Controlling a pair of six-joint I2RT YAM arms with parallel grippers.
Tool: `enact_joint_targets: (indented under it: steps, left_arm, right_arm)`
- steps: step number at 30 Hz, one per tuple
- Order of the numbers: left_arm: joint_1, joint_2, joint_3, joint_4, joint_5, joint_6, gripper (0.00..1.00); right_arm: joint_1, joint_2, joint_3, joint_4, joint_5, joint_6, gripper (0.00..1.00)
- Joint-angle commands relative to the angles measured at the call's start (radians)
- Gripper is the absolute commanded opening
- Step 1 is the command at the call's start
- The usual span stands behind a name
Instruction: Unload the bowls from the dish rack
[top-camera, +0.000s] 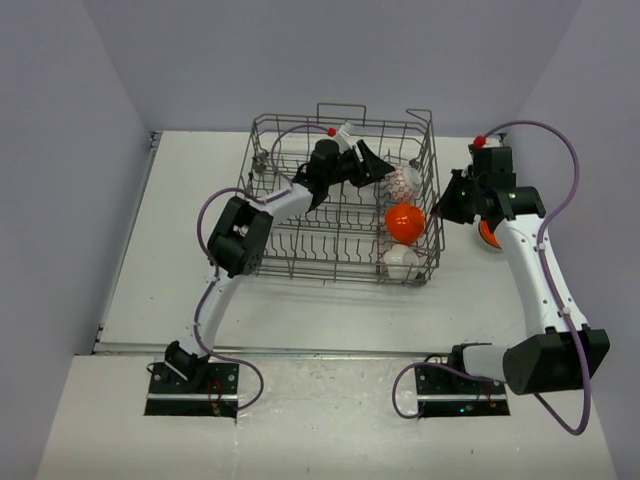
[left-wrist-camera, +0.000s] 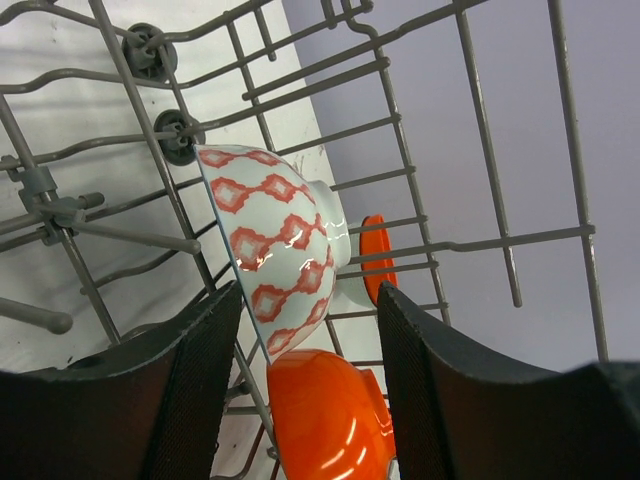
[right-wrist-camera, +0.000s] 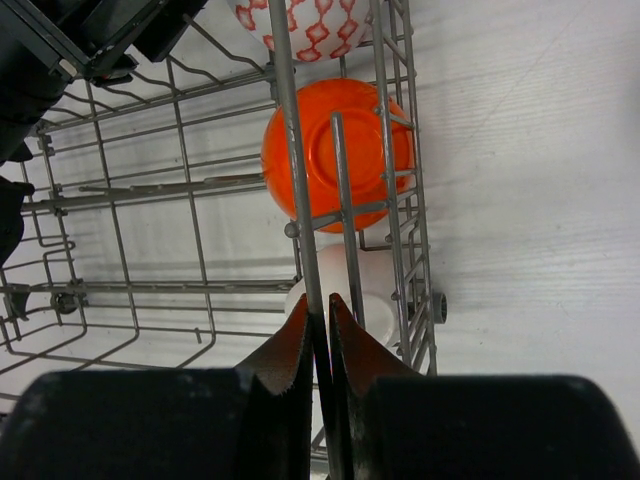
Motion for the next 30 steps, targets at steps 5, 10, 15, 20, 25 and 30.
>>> enact_joint_targets:
  steps: [5, 10, 15, 20, 25, 30]
  left_arm:
    - [-0.012, 0.073, 0.081, -0.128, -0.012, 0.017, 0.64]
    - [-0.018, 0.092, 0.109, -0.243, -0.039, 0.063, 0.66]
    - [-0.027, 0.109, 0.111, -0.239, -0.034, 0.057, 0.67]
    - [-0.044, 0.193, 0.231, -0.277, -0.003, 0.023, 0.66]
    - [-0.058, 0.222, 0.309, -0.343, -0.017, 0.032, 0.64]
    - [-0.067, 0.230, 0.310, -0.377, -0.013, 0.032, 0.60]
  right_arm:
    - [0.001, 0.034, 0.024, -0.012, 0.090, 0.068, 0.00]
    - [0.002, 0.025, 0.026, 0.000, 0.085, 0.065, 0.00]
    - [0.001, 0.017, 0.014, 0.000, 0.082, 0.062, 0.00]
    - [0.002, 0.015, 0.026, -0.015, 0.085, 0.060, 0.00]
    - [0.004, 0.014, 0.044, -0.032, 0.096, 0.054, 0.00]
    - [0.011, 0.009, 0.032, -0.024, 0.088, 0.059, 0.00]
